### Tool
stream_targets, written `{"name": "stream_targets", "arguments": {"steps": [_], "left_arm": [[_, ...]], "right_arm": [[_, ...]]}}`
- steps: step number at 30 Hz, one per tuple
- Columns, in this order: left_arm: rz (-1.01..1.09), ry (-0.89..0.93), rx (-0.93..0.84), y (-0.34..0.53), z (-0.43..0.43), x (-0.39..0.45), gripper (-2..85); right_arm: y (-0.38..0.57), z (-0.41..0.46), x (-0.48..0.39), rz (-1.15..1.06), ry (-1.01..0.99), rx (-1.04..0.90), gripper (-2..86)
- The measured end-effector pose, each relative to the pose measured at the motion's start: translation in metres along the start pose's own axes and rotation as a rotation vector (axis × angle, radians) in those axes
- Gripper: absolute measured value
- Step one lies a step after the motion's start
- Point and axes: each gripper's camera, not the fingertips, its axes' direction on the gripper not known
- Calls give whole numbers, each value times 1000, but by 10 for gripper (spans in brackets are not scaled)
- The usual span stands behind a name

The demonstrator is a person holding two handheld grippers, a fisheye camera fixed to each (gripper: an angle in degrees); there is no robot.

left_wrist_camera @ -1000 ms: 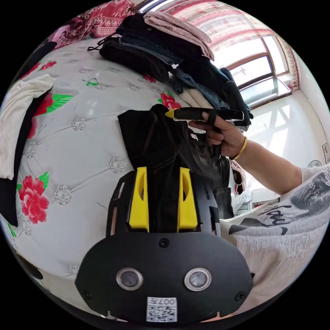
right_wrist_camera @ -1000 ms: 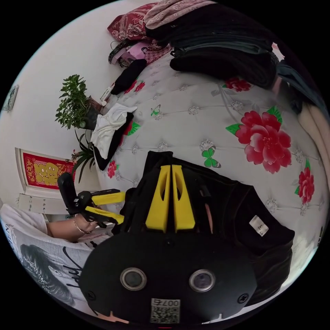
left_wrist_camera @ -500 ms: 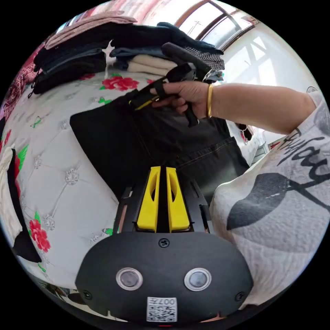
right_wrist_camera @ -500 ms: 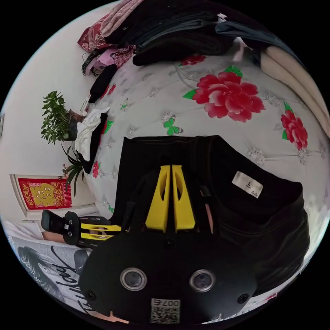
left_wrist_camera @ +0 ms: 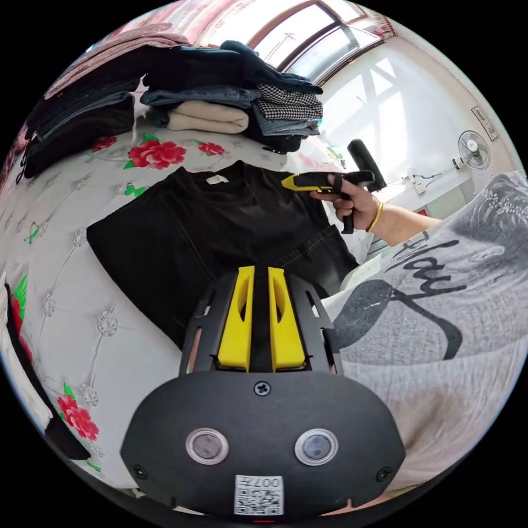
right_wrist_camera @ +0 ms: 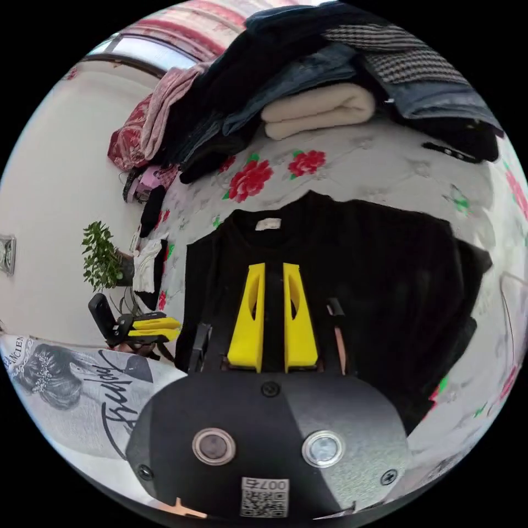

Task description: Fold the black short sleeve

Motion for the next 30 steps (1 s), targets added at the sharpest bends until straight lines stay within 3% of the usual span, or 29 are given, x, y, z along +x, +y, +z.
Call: {"name": "stream_targets", "arguments": {"steps": [4,7,17,20,30], "left_arm": [[124,44,-25,-47,24,-9,63],[183,111,-75,-99,54,-12,76],[355,203,-205,-238,171,26,113],[390,222,-274,-262,210,41,121],[393,289,-459,-286,330,55,131]], "right_arm": [[73,-92,104,364,87,234,42],[109,-125,151,489,81,328,35],[127,-118,189,425,-63,279,5],[158,-154,186,409,-2,407,0],[261,-178,235,657,-257,530,9]]}}
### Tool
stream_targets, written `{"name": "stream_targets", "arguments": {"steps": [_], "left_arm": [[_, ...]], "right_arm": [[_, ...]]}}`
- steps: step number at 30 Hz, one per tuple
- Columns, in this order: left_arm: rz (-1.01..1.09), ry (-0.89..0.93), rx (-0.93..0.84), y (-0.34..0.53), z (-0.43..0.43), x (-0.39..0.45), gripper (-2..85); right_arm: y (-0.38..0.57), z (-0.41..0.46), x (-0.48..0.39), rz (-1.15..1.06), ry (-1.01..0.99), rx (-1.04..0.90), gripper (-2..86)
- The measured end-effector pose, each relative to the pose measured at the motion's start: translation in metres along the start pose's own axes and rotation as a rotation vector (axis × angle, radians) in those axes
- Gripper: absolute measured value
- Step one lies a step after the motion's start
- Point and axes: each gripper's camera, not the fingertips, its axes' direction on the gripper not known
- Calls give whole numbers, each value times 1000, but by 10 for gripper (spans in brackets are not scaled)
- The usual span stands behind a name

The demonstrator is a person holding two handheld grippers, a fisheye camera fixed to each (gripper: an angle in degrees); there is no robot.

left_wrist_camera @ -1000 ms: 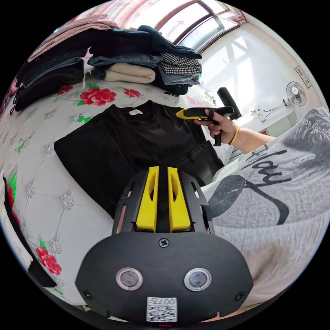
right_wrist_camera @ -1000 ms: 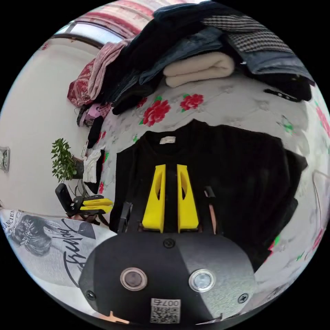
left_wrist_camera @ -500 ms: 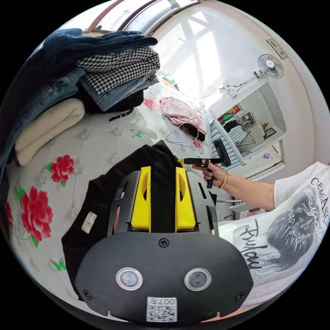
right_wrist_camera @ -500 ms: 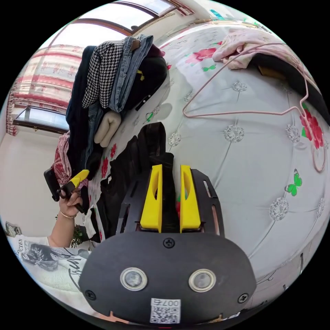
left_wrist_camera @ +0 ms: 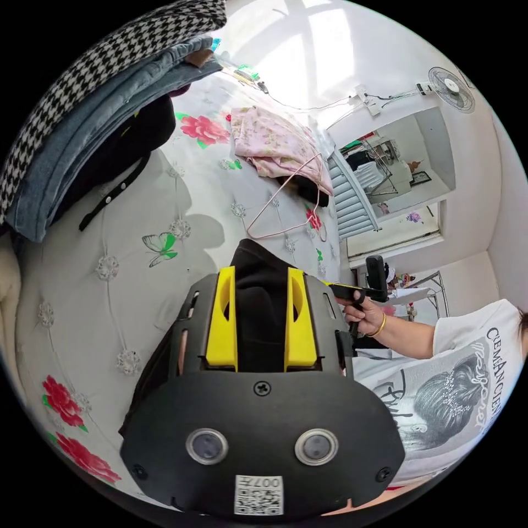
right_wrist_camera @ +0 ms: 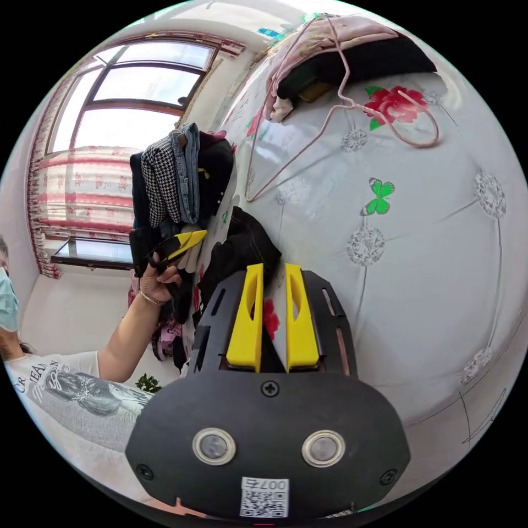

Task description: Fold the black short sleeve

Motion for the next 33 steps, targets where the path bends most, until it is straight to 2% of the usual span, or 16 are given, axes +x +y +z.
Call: {"name": "stream_targets", "arguments": {"steps": [6,8,11,13,16,23,26,31,33], "left_arm": [[20,-39,-166,-35,66,-3,104],[23,-72,-146,-36,73,-1,5],[13,-32,-68,-33,63,-3,-6],[15,44,93,-20,25,-4,-9],[74,106,232,12,-30,-1,-9],[80,2,363,124,-107,4,-8],[-8,-29,384,178,-114,-2,-5],[-351,-110,400,272,-106,-32,50],[-421,-111,443,294,-112,-30,67]], "right_arm": [[-1,-1,-7,-23,6,-34,9],[1,-3,-13,-45,13,-32,6],[5,-7,-31,-126,40,-54,1],[9,-13,-54,-236,64,-70,0],[21,-14,-95,-448,108,-117,-1],[85,26,-190,-963,177,-335,0],[123,63,-206,-1073,177,-470,2],[177,132,-196,-1031,177,-814,18],[184,132,-201,-1037,178,-819,22]]}}
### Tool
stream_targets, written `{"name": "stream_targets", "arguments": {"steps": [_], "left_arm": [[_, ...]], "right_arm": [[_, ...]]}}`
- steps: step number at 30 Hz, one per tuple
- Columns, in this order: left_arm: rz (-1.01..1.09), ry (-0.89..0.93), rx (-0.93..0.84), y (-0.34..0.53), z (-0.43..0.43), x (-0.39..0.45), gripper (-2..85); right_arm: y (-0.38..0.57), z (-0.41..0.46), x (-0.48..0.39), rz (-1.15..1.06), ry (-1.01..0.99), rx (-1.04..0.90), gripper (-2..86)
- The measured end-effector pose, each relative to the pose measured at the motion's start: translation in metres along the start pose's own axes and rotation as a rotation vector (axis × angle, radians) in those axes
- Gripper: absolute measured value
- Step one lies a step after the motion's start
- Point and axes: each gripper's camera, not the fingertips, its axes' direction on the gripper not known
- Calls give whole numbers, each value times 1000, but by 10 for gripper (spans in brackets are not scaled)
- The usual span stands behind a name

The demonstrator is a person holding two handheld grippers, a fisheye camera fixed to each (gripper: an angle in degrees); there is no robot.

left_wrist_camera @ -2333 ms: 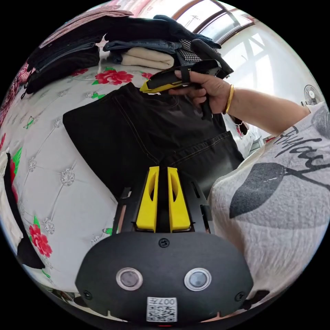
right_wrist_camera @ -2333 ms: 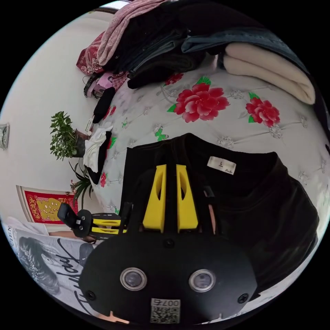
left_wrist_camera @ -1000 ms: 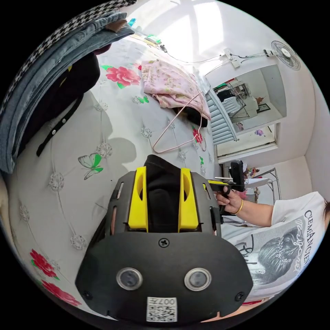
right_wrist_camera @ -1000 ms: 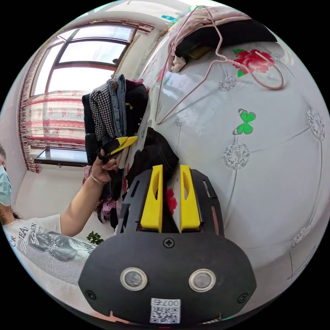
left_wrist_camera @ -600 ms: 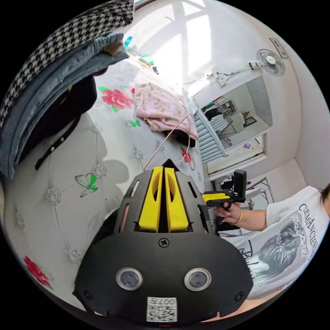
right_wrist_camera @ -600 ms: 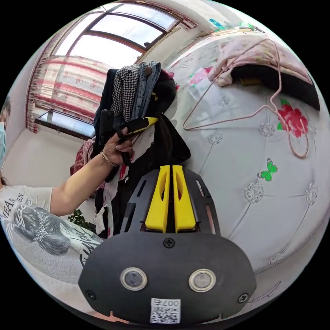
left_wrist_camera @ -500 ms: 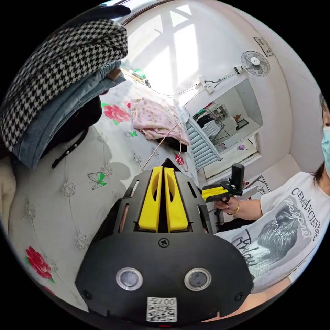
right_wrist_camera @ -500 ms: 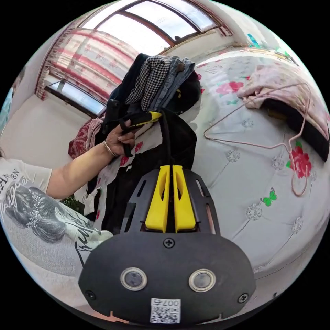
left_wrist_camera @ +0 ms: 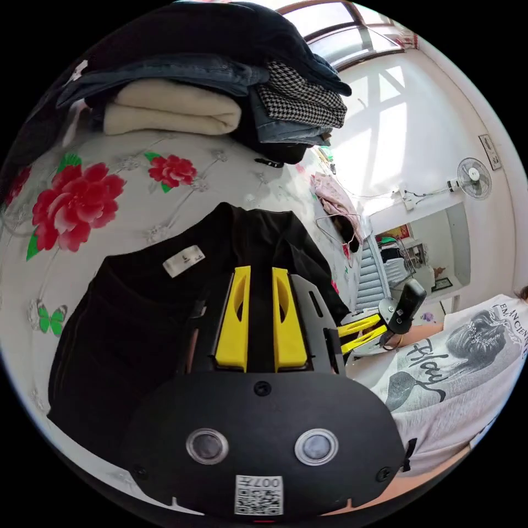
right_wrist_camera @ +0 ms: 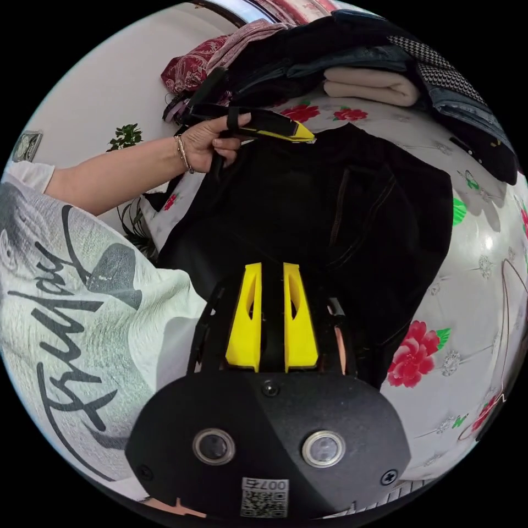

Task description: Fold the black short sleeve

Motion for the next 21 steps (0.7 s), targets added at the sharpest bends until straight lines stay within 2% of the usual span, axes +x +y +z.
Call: {"name": "stream_targets", "arguments": {"steps": [3,8,12,14,21], "left_arm": [[-19,19,31,8,-12,6,78],[43,26,-45,-29,19,40,76],[72,-109,-197,-64,63,65,22],[92,-176,-214,-71,68,75,2],[53,-183,-192,-92,62,98,-7]], "right_arm": [[-2,-16,-5,12,80,76,25],[-20,-19,11,104,177,108,22],[-38,17,16,126,237,-19,12],[-36,21,10,84,265,-7,6],[-27,18,-25,-103,114,-52,7]]}}
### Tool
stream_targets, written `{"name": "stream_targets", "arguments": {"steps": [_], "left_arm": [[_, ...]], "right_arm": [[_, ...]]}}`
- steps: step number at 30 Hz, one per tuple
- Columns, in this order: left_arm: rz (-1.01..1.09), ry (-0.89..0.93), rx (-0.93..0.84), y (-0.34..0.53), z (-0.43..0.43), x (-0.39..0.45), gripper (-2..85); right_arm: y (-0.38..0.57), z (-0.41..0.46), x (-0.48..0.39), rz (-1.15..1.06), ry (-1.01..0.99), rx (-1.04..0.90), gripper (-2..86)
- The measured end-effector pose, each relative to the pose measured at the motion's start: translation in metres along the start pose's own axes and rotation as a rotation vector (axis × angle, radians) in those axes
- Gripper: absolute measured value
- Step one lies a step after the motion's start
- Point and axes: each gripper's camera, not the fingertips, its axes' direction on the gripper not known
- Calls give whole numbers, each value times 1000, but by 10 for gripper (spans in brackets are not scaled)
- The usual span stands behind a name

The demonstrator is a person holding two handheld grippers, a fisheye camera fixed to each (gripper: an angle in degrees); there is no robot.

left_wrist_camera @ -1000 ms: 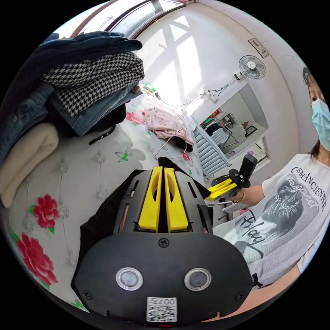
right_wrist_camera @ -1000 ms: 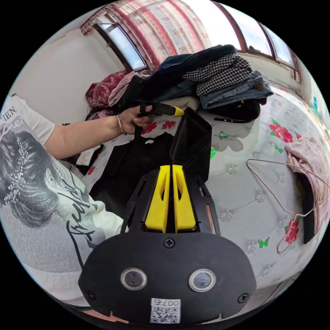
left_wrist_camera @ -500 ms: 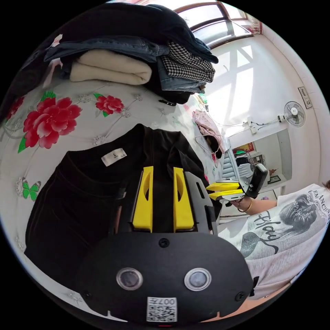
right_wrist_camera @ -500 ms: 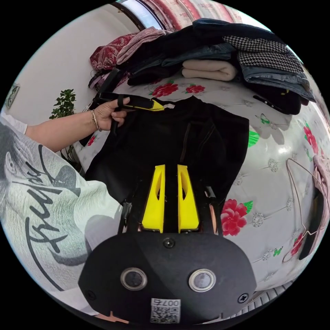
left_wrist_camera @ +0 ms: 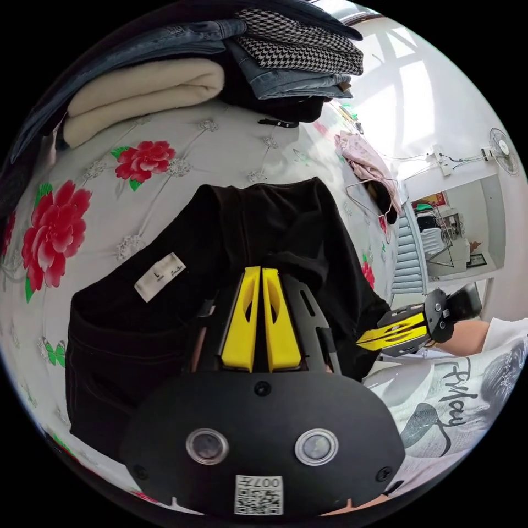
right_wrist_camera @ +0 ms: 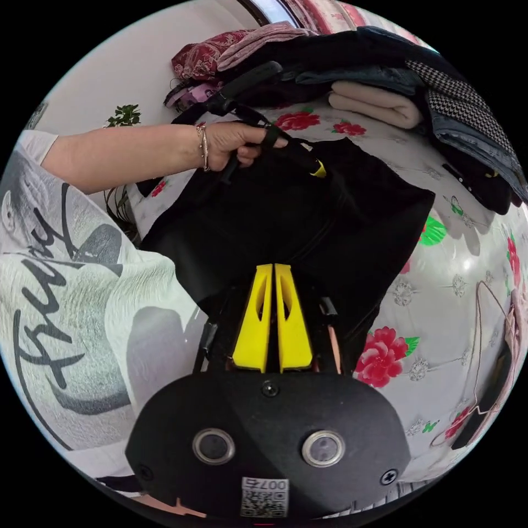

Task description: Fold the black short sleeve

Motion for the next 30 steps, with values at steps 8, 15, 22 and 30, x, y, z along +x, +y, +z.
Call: {"name": "stream_targets", "arguments": {"steps": [8,15,22,30], "left_arm": [[-137,4,162,52,-83,8,32],[-412,-163,214,234,-180,40,69],[-639,-144,126,348,-196,83,103],[-674,-61,-49,323,-183,97,1]], "right_arm": [[9,-17,15,197,-66,58,41],[96,-52,40,492,16,50,64],[123,-29,39,500,58,-138,66],[108,-35,45,390,33,-196,9]]}}
